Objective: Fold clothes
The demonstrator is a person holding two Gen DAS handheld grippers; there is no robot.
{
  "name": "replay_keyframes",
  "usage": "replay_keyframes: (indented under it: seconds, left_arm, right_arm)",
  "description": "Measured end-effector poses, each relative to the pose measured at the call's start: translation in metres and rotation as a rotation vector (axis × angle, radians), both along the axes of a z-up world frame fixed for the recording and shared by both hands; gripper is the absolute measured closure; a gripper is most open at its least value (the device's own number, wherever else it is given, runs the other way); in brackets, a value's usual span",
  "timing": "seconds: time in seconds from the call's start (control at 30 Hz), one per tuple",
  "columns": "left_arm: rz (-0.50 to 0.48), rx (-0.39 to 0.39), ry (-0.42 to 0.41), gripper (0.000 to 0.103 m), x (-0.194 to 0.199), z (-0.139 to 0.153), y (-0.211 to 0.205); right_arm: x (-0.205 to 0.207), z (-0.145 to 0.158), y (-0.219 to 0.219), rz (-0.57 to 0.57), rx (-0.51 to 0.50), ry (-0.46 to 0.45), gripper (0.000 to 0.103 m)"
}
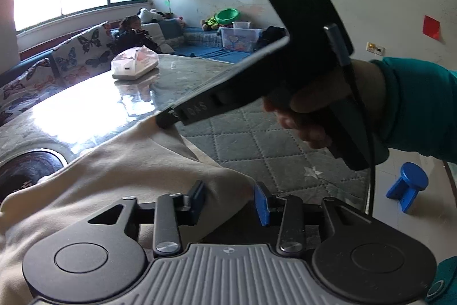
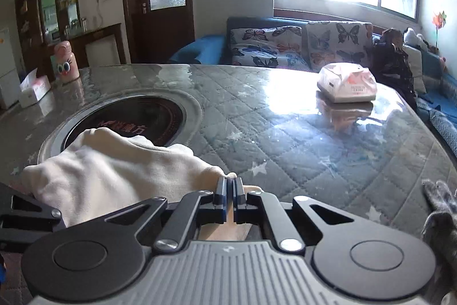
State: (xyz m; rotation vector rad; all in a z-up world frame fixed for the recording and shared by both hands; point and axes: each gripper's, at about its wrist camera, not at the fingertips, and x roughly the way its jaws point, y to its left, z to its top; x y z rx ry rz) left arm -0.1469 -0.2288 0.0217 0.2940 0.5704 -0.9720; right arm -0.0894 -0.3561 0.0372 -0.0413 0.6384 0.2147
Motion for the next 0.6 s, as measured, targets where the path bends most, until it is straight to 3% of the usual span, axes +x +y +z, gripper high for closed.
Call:
replay_keyframes:
  seconds: [0.17, 0.37, 0.6]
  left_arm:
    - [-0.008, 0.005, -0.013, 0.056, -0.002, -0.004, -0.005]
    - [0.010, -0.024, -0.014, 0.054, 0.000, 0.006, 0.009]
    - [0.151, -0.025, -0.035, 0.053, 0.021, 0.016, 0.047]
  right_arm:
    - [0.011, -0.020, -0.003, -0.022, -0.016, 0.065, 0.099]
    - [0.006, 0.002, -0.011, -0.025, 0.015, 0.049, 0.097]
    - [0.020, 0.012, 0.015, 0.080, 0.038, 0.050, 0.097]
